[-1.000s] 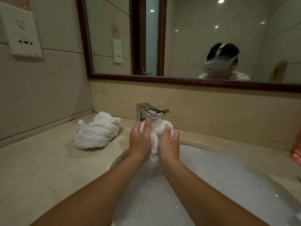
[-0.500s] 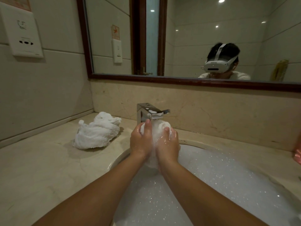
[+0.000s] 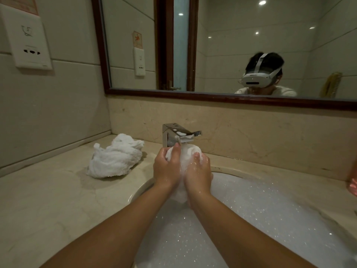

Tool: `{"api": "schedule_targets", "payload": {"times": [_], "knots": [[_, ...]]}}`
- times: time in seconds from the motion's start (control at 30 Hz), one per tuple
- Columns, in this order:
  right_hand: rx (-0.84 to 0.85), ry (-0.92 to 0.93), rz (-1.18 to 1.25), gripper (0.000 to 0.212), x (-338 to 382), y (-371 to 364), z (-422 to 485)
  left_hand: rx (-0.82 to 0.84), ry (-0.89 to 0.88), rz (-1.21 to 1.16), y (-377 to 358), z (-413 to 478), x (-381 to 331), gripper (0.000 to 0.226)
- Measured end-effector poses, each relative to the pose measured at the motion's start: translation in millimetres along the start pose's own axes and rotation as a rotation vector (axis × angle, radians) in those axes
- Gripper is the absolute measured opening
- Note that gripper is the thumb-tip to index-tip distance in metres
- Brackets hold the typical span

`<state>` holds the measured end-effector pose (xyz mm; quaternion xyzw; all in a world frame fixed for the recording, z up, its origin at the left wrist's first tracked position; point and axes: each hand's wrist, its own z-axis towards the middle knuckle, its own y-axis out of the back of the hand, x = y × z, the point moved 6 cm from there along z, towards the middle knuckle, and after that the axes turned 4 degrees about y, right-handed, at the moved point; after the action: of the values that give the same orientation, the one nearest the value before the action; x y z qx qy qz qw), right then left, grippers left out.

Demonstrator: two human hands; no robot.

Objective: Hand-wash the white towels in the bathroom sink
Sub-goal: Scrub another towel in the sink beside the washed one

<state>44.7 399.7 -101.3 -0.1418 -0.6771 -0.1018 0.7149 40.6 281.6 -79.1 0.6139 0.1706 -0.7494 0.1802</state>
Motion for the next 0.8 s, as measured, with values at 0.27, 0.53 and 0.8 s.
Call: {"api": "schedule_targets", "payload": {"times": [0.27,0.53,0.8], "knots": [[-0.009,-0.008,0.022,0.044,-1.4,-0.8,-0.5,0.011,-0.002,0.011,0.0,-2.0,-2.5,0.033],[-0.008,0.002,0.019,0.043,-1.4,-1.0,0.2,0.017,-0.017,0.021,-1.4,-0.7,-1.6,0.026],[-0.001,0.004,0.013,0.045,-1.9,-1.4,1.9,0.019,-0.035,0.020,-1.0,-2.1,-3.8,0.027]]}}
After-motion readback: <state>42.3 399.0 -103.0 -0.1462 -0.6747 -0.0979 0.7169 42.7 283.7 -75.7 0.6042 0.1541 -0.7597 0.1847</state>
